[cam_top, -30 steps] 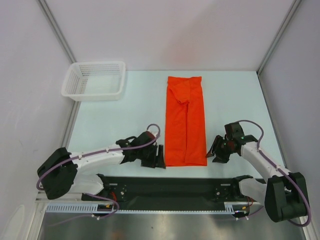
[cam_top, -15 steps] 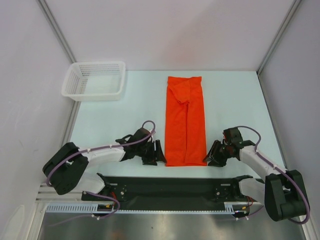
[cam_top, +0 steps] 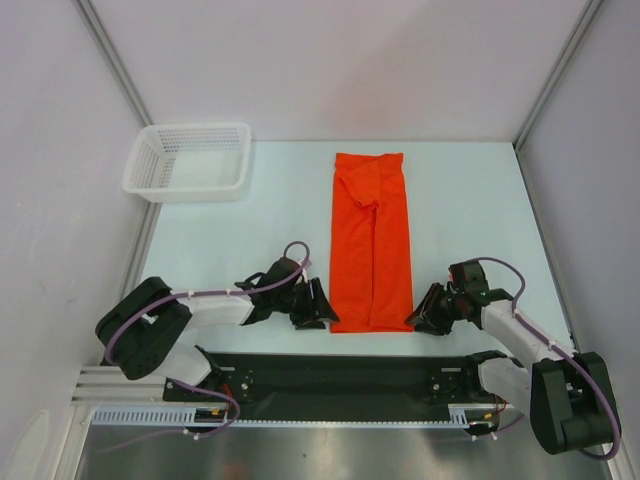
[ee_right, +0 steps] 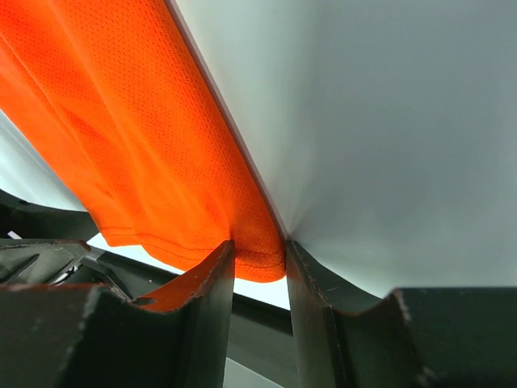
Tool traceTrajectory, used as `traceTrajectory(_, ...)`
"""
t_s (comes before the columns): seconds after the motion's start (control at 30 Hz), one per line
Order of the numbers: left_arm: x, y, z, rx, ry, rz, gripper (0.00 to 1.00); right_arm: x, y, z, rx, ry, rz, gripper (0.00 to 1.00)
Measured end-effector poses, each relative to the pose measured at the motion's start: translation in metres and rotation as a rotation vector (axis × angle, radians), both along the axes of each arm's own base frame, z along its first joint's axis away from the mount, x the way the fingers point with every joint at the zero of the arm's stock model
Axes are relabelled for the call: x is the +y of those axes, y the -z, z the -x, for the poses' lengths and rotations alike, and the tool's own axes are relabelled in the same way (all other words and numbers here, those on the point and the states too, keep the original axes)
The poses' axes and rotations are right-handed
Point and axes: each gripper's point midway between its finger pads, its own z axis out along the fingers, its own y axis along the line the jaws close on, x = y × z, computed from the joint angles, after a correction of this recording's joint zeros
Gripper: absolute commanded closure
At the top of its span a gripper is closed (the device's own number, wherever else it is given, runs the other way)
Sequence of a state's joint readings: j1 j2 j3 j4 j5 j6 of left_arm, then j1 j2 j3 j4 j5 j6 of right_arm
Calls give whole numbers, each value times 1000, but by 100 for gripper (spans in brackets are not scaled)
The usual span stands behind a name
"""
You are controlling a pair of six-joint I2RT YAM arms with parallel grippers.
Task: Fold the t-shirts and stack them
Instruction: Fold the tshirt
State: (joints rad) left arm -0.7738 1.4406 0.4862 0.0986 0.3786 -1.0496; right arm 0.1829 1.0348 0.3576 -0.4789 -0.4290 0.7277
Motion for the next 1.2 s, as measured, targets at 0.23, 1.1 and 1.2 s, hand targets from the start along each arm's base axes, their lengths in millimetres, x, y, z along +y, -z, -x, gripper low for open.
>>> traceTrajectory(0.23,0,3,-3,10,-31,-8,49,0,0,-1,3,8,0,63)
traceTrajectory(1.1,-3,13,0,15,-37,-33,100,4,-10,-5,-128,-68,-8,100)
traceTrajectory(1.2,1,12,0,-5,-22,-63,100,11,-23,-11,-219,-110,-39,100)
